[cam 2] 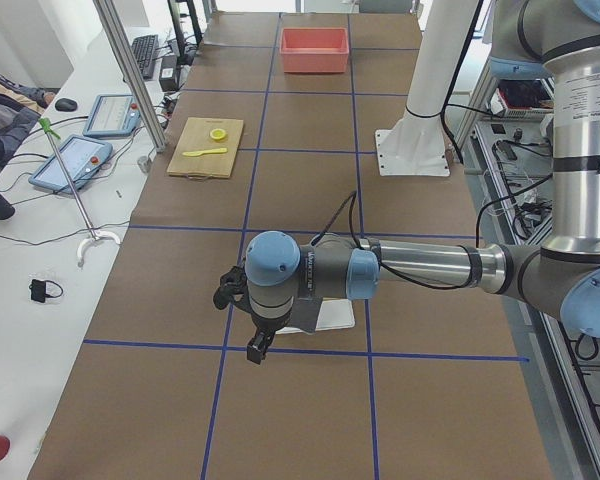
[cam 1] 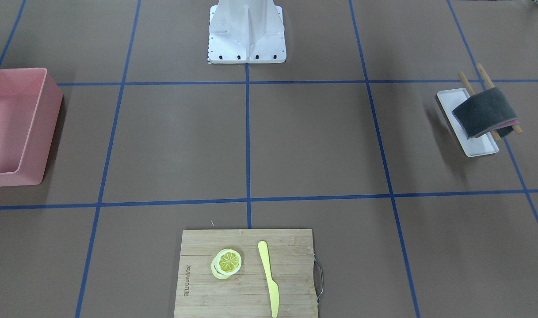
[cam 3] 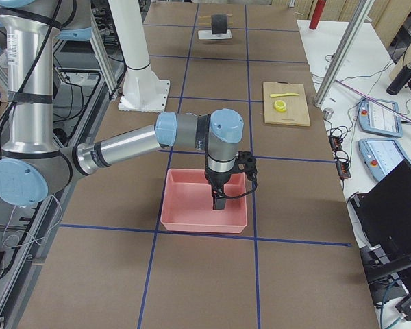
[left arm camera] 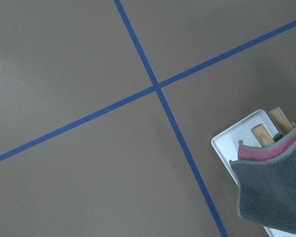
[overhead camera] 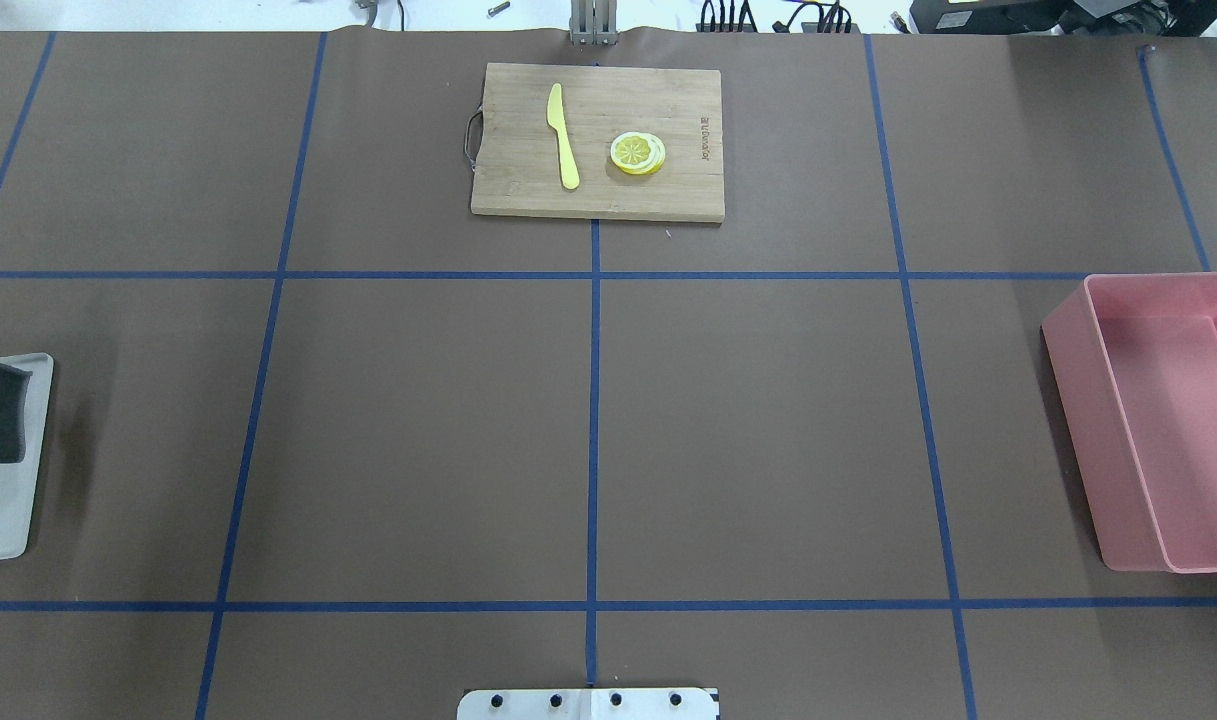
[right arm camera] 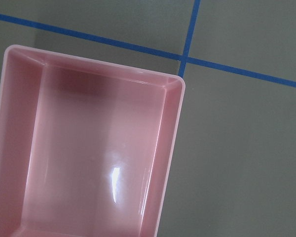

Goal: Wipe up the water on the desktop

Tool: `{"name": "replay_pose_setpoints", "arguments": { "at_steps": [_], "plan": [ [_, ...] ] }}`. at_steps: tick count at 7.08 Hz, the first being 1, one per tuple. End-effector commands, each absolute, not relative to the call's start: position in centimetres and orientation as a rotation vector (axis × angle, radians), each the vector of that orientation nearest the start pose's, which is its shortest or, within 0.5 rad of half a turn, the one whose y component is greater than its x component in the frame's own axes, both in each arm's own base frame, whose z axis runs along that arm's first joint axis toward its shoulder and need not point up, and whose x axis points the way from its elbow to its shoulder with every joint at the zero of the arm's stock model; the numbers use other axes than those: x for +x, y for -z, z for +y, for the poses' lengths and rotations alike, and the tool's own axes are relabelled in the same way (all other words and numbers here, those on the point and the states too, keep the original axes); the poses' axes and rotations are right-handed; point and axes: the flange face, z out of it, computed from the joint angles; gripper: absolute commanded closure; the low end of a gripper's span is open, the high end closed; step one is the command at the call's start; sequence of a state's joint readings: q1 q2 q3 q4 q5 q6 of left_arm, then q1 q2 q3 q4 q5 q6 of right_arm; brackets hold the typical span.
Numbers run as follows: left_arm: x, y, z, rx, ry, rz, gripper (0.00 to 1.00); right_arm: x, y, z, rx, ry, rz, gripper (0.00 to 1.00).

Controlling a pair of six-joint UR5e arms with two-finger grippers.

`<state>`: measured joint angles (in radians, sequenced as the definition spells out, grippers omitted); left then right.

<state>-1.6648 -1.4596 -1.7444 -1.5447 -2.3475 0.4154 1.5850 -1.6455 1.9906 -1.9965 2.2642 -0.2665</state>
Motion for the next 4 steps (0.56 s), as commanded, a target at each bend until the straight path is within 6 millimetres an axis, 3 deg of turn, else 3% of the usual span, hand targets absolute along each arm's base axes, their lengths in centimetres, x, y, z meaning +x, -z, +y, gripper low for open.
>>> {"name": "replay_pose_setpoints", "arguments": {
  "at_steps": [1,3,4],
  "plan": [
    [-10.50,-62.72,-43.89,0.239,-0.323,0.743,0.02,7.52,-53.72,-43.17,0.041,0.226,-0.693,0.00],
    [-10.42,-63.71,-43.37,0.223,-0.316,0.752,0.02,7.51,-53.67,-43.21,0.046,0.229,-0.694,0.00],
    [-10.35,-62.90,-43.38,0.239,-0.322,0.758,0.02,7.44,-53.67,-43.22,0.046,0.230,-0.694,0.00]
  ]
}}
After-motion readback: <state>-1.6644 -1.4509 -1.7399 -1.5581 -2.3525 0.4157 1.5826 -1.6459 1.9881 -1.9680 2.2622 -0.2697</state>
